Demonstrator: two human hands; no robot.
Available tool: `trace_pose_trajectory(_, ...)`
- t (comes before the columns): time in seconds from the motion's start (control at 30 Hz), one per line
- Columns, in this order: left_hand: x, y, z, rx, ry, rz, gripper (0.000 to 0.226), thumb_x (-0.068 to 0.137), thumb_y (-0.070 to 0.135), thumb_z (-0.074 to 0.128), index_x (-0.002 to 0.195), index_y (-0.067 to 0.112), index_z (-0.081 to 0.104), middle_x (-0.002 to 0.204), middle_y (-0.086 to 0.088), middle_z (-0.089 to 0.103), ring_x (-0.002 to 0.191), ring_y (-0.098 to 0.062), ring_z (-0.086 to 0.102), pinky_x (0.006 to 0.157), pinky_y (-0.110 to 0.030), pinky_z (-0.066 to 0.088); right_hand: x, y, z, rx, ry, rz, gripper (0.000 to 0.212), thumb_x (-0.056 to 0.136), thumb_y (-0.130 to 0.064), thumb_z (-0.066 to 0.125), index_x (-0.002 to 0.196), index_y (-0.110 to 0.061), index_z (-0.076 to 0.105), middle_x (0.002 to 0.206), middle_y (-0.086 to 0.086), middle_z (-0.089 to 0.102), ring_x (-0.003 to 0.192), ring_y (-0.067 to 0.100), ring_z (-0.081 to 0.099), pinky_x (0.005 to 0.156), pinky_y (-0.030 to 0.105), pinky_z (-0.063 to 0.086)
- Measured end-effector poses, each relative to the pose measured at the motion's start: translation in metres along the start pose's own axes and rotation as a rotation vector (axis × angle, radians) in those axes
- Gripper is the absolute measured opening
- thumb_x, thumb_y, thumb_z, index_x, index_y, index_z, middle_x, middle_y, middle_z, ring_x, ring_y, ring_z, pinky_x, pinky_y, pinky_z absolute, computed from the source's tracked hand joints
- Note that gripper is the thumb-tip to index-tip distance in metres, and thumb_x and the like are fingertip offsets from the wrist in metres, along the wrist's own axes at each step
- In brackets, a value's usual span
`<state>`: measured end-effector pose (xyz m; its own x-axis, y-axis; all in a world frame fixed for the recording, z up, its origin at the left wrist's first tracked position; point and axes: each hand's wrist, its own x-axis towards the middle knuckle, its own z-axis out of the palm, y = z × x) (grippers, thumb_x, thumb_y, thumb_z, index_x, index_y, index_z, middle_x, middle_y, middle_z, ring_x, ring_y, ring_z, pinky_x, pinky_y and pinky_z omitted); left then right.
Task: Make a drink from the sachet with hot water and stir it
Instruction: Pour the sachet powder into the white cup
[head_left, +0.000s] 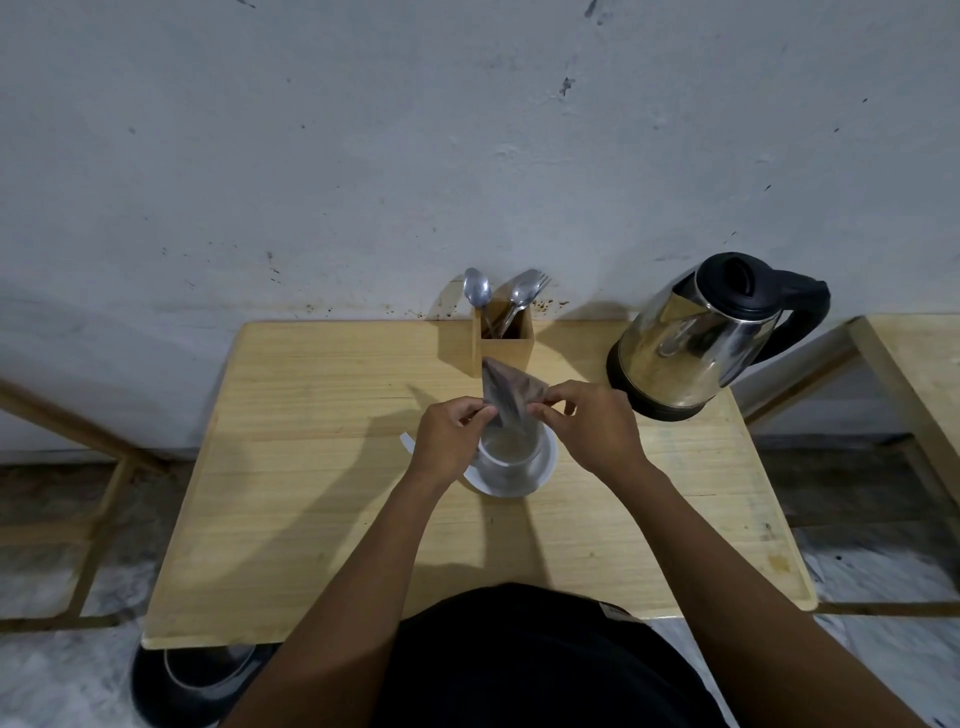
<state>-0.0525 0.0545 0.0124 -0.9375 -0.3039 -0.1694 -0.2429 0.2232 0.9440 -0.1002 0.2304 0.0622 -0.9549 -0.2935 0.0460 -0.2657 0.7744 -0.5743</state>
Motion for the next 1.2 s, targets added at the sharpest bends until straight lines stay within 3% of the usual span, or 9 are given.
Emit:
trace_pose_trajectory(0.17,-0.001,0.001,0.000,-0.042,-0.004,-0.017,0.013,0.086,0.018,0.067,0.091,0.010,0.075,0.087,-0.004,0.076,0.086,-0.017,0.070,0.078,-0.030,0.055,0.001,0.000,-0.002,0.026,0.020,0.028,0.022,0.082,-0.041,0.074,0.092,-0.022,0.079,0.084,-0.011,0.075,0.057,-0.005,0.048,0.067,0.024,0.037)
trace_pose_trajectory(0.3,0.001,0.002,-0.007,0.003,-0.117,-0.023,0.017,0.088,0.030,0.063,0.096,0.016,0.069,0.092,0.000,0.073,0.083,-0.012,0.067,0.061,-0.012,0.050,0.001,0.001,-0.004,0.075,-0.011,0.037,0.019,0.081,-0.039,0.076,0.090,-0.023,0.079,0.086,-0.014,0.074,0.062,-0.003,0.051,0.067,0.023,0.040)
trace_pose_trajectory(0.43,0.007,0.006,-0.013,0.052,-0.093,0.037,0.013,0.092,0.023,0.059,0.093,0.015,0.070,0.081,0.006,0.069,0.073,0.002,0.061,0.062,-0.003,0.043,0.001,0.003,-0.005,0.083,-0.013,0.026,0.016,0.079,-0.037,0.078,0.088,-0.025,0.080,0.085,-0.015,0.073,0.062,-0.001,0.052,0.061,0.012,0.037)
trace_pose_trajectory(0.6,0.008,0.009,-0.011,0.047,-0.060,0.045,0.016,0.089,0.020,0.064,0.096,0.011,0.075,0.077,0.007,0.069,0.064,0.014,0.060,0.061,-0.001,0.043,-0.001,-0.003,-0.001,0.089,0.076,0.053,0.014,0.078,-0.037,0.079,0.085,-0.025,0.080,0.082,-0.012,0.075,0.057,-0.002,0.050,0.067,0.026,0.045)
trace_pose_trajectory(0.7,0.007,0.010,-0.007,0.025,-0.067,0.037,0.013,0.088,0.022,0.065,0.093,0.016,0.075,0.076,0.008,0.070,0.069,0.005,0.063,0.069,-0.011,0.049,-0.001,-0.004,0.000,0.088,-0.006,0.073,0.015,0.080,-0.038,0.077,0.088,-0.026,0.080,0.086,-0.011,0.075,0.063,0.004,0.054,0.070,0.030,0.049)
trace_pose_trajectory(0.8,0.004,0.011,-0.006,-0.015,-0.102,0.015,0.007,0.086,0.023,0.067,0.087,0.019,0.072,0.079,0.003,0.071,0.076,-0.010,0.065,0.075,-0.029,0.053,-0.001,-0.002,-0.001,0.101,-0.033,0.108,0.015,0.081,-0.039,0.076,0.090,-0.027,0.080,0.075,-0.018,0.068,0.068,0.007,0.057,0.071,0.031,0.049)
trace_pose_trajectory(0.93,0.002,0.012,-0.007,-0.064,-0.184,-0.045,0.020,0.085,0.026,0.068,0.102,0.016,0.066,0.096,0.004,0.072,0.094,-0.012,0.068,0.085,-0.031,0.054,0.001,-0.001,-0.003,0.128,-0.066,0.088,0.012,0.083,-0.035,0.075,0.092,-0.028,0.079,0.086,-0.014,0.073,0.076,0.010,0.062,0.075,0.031,0.051)
trace_pose_trajectory(1.03,0.005,0.009,-0.008,0.055,-0.133,-0.063,0.026,0.086,0.034,0.064,0.092,0.010,0.071,0.089,-0.009,0.075,0.087,-0.025,0.070,0.081,-0.043,0.054,0.001,-0.002,-0.001,0.120,-0.088,0.069,0.012,0.083,-0.036,0.075,0.091,-0.027,0.078,0.086,-0.014,0.071,0.079,0.009,0.062,0.079,0.032,0.050)
trace_pose_trajectory(1.2,0.004,0.014,-0.006,0.062,-0.078,-0.054,0.026,0.084,0.033,0.068,0.086,0.009,0.076,0.082,-0.015,0.076,0.073,-0.022,0.068,0.064,-0.032,0.050,0.002,-0.006,-0.002,0.066,-0.077,-0.003,0.012,0.085,-0.037,0.072,0.088,-0.026,0.074,0.080,-0.017,0.067,0.075,0.009,0.059,0.077,0.032,0.049)
